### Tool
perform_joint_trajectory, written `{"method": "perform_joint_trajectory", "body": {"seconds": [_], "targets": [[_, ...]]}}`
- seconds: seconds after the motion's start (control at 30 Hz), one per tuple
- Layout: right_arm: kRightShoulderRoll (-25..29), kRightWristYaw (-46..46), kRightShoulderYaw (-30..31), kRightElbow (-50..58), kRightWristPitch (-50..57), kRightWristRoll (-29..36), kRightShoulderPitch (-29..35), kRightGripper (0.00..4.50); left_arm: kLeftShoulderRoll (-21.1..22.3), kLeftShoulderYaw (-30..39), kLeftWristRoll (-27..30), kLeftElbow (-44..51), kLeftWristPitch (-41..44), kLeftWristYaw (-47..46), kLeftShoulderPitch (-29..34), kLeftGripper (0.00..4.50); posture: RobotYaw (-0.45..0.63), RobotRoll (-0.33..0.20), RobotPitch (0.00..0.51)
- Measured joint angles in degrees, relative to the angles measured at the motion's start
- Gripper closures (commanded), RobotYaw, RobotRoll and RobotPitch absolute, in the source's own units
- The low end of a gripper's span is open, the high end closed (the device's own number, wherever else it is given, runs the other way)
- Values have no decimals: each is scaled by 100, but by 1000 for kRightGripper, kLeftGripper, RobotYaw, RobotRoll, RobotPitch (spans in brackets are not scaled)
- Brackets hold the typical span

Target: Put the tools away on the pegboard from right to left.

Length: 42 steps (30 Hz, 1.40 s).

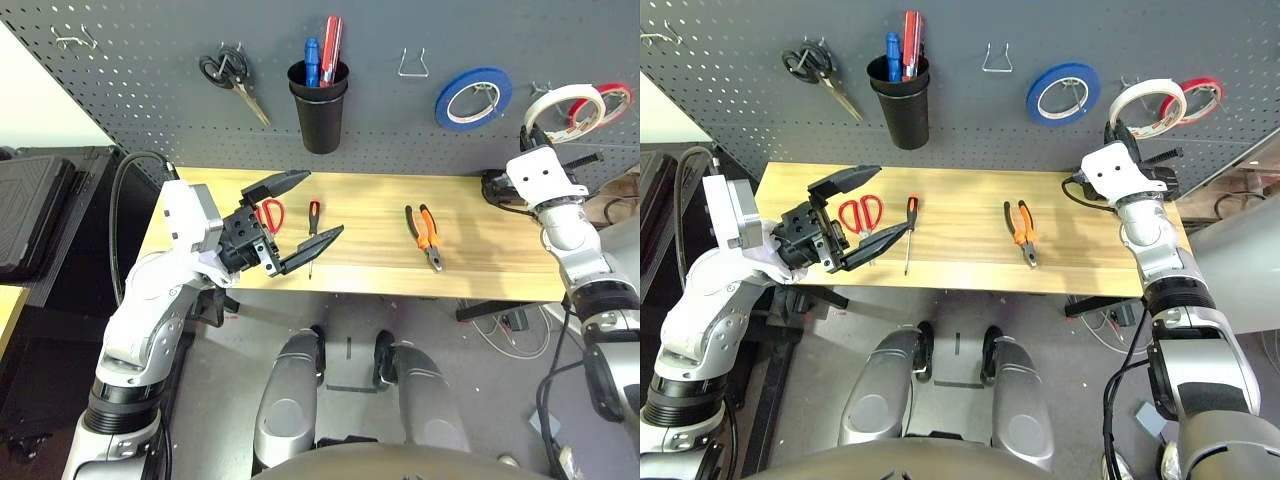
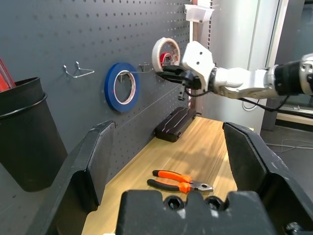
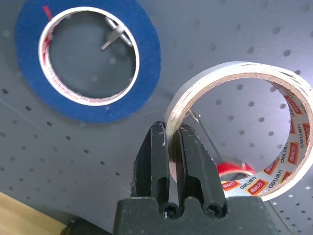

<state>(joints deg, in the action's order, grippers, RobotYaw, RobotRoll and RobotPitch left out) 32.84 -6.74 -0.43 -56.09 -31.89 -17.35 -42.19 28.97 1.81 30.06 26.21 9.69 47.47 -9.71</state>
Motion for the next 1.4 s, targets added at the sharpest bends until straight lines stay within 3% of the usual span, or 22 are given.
{"method": "perform_joint_trajectory", "body": {"seconds": [0.27,0.5,0.67,0.7,0.87,1.0,1.17,1.4], "targets": [[-26,566,145,-757,500,15,-618,4466,11,-13,-14,-4,3,-16,-11,0,267,0,192],[-162,667,150,-871,620,208,-679,2183,50,-35,-84,-27,-2,4,-11,0,264,0,197],[-156,463,62,-157,-8,340,35,144,59,-59,-102,-30,-20,13,14,0,262,0,204],[-157,445,66,14,-113,332,211,27,64,-61,-107,-31,-23,15,35,0,261,0,206],[-205,585,87,1133,-139,336,1207,27,141,-72,-201,-81,-75,79,173,0,257,0,212],[-469,1087,121,1535,542,537,1578,27,384,-126,-450,-270,-70,108,302,0,259,0,214],[-903,1850,216,1951,1765,823,1802,27,776,-342,-818,-364,144,152,395,0,269,0,218],[-1351,2207,200,2432,3647,1079,1762,27,1208,-584,-1386,-510,391,200,442,0,278,0,228]]}}
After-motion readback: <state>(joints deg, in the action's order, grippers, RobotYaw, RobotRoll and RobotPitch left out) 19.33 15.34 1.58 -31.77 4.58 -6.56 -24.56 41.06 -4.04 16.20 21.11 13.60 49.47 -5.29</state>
